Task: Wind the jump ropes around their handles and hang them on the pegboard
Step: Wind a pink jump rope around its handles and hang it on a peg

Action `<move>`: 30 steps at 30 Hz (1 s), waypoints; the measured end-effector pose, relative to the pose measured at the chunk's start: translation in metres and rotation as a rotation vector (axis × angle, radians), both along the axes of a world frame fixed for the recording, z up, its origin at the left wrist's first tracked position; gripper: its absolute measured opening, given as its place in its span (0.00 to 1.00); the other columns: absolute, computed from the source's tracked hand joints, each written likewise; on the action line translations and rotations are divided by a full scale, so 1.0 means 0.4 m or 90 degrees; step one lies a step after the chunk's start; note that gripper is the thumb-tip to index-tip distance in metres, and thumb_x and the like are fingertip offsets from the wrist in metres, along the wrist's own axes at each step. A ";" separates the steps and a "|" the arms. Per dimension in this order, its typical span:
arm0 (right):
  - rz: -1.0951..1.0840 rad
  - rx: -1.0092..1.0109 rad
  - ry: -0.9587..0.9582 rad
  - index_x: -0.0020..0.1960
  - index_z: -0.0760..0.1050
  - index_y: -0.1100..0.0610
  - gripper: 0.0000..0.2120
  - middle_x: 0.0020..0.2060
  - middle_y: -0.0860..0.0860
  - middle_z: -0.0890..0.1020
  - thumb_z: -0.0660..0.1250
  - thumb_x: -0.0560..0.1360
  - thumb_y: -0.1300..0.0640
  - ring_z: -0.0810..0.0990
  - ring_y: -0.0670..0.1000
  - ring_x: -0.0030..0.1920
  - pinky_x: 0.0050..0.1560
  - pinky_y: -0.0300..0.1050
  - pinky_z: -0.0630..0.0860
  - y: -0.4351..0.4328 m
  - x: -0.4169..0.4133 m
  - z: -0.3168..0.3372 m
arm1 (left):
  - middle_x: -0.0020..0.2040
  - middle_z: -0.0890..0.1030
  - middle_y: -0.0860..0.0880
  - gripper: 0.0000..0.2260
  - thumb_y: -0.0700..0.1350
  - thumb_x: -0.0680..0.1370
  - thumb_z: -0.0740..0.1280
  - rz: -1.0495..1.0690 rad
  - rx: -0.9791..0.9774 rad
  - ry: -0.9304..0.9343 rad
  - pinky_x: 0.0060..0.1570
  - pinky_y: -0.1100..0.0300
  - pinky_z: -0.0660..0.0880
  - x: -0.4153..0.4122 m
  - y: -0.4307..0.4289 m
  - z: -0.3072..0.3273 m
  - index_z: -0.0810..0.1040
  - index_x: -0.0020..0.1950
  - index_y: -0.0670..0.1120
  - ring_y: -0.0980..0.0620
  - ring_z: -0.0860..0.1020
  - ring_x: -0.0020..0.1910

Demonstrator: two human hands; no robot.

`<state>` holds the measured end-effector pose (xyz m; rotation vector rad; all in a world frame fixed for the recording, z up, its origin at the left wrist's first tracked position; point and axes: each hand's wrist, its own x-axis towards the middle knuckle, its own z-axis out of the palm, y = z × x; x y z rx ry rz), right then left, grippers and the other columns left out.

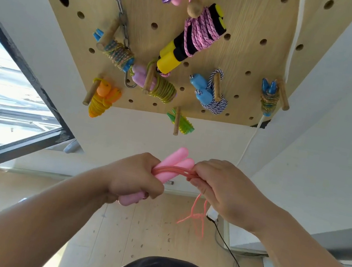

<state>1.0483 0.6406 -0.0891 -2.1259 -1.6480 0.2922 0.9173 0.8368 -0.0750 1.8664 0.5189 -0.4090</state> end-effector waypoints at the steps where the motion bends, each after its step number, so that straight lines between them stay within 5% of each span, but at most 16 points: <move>1: -0.006 -0.004 0.026 0.50 0.77 0.52 0.13 0.35 0.40 0.74 0.57 0.83 0.47 0.71 0.45 0.39 0.42 0.40 0.67 0.001 0.001 0.002 | 0.27 0.73 0.46 0.05 0.40 0.60 0.68 0.010 -0.021 0.002 0.31 0.58 0.70 0.000 0.001 -0.001 0.75 0.27 0.48 0.50 0.72 0.26; 4: -0.043 -0.002 0.151 0.47 0.79 0.49 0.08 0.31 0.41 0.73 0.64 0.83 0.50 0.73 0.46 0.37 0.37 0.36 0.65 0.000 0.016 0.007 | 0.27 0.73 0.48 0.04 0.41 0.59 0.68 0.024 0.029 0.005 0.32 0.58 0.69 0.013 0.010 -0.015 0.74 0.30 0.45 0.51 0.71 0.27; 10: -0.108 -0.052 0.207 0.35 0.70 0.45 0.16 0.27 0.47 0.71 0.65 0.82 0.48 0.68 0.46 0.29 0.32 0.41 0.64 0.025 0.028 -0.012 | 0.30 0.73 0.48 0.05 0.38 0.65 0.72 0.046 0.155 -0.009 0.34 0.57 0.68 0.065 0.059 -0.049 0.76 0.35 0.41 0.50 0.71 0.31; 15: -0.122 -0.090 0.084 0.42 0.71 0.49 0.19 0.32 0.47 0.74 0.52 0.83 0.40 0.72 0.47 0.35 0.36 0.42 0.65 0.021 0.044 -0.028 | 0.35 0.75 0.45 0.09 0.43 0.63 0.72 0.001 0.221 -0.028 0.36 0.56 0.69 0.088 0.077 -0.003 0.78 0.38 0.41 0.48 0.72 0.34; 22: -0.068 -0.032 -0.006 0.53 0.74 0.54 0.08 0.37 0.47 0.77 0.57 0.85 0.53 0.75 0.51 0.38 0.40 0.49 0.74 0.025 0.031 -0.029 | 0.29 0.72 0.48 0.08 0.43 0.58 0.68 -0.142 0.141 -0.024 0.32 0.57 0.67 0.072 0.051 0.138 0.73 0.33 0.42 0.52 0.69 0.29; 30: 0.020 -0.065 -0.120 0.49 0.77 0.53 0.06 0.41 0.47 0.80 0.64 0.82 0.53 0.76 0.52 0.45 0.49 0.52 0.74 0.040 0.070 0.025 | 0.28 0.72 0.52 0.08 0.37 0.68 0.70 -0.372 0.141 0.181 0.30 0.63 0.64 0.055 0.033 0.071 0.71 0.33 0.44 0.54 0.69 0.28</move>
